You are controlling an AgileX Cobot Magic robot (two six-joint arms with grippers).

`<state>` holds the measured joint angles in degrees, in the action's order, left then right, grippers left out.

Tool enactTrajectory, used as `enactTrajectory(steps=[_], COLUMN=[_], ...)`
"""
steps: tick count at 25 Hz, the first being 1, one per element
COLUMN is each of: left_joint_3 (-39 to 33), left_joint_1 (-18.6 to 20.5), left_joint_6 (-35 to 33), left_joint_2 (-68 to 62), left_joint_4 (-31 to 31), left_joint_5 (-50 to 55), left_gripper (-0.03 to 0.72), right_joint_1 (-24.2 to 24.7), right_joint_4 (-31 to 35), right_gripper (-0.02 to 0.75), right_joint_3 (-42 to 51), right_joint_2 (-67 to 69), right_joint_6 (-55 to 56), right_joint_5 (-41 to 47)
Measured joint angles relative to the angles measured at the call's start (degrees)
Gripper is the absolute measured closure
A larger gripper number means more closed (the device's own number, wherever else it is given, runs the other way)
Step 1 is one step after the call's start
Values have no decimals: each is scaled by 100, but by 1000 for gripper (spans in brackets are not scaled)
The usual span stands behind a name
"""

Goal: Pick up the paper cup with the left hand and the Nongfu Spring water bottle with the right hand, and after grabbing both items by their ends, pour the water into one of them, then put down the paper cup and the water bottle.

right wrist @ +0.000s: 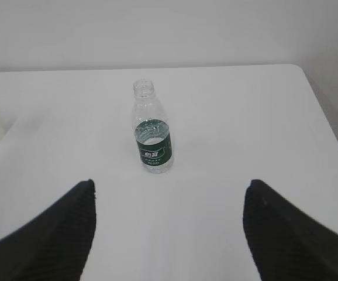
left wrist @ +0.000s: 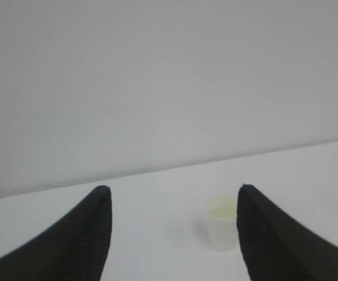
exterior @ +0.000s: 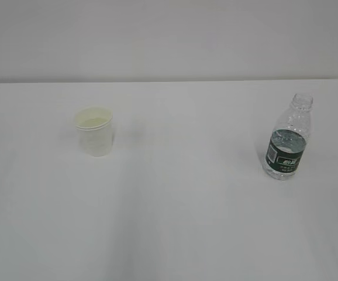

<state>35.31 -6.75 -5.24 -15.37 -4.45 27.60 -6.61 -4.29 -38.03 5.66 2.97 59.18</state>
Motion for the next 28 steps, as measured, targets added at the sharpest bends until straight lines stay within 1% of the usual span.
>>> enactTrajectory(steps=[3, 7, 11, 17, 21, 28], left_joint_3=[0, 0, 0, 0, 0, 0], left_joint_1=[0, 0, 0, 0, 0, 0], left_joint_6=[0, 0, 0, 0, 0, 0], left_joint_2=[166, 504, 854, 1461, 1510, 1510], left_joint_4=[-47, -266, -303, -338, -384, -593], left_joint_5=[413, 931, 1521, 2369, 2744, 3263], left_gripper=[207, 207, 211, 220, 221, 222], right_joint_1=[0, 0, 0, 0, 0, 0], right_joint_4=[0, -24, -3, -3, 0, 36], right_gripper=[150, 150, 150, 150, 150, 150], right_joint_3=[0, 0, 0, 0, 0, 0], right_joint_2=[0, 0, 0, 0, 0, -4], right_joint_6=[0, 0, 0, 0, 0, -73], right_joint_5=[0, -89, -80, 379, 649, 675])
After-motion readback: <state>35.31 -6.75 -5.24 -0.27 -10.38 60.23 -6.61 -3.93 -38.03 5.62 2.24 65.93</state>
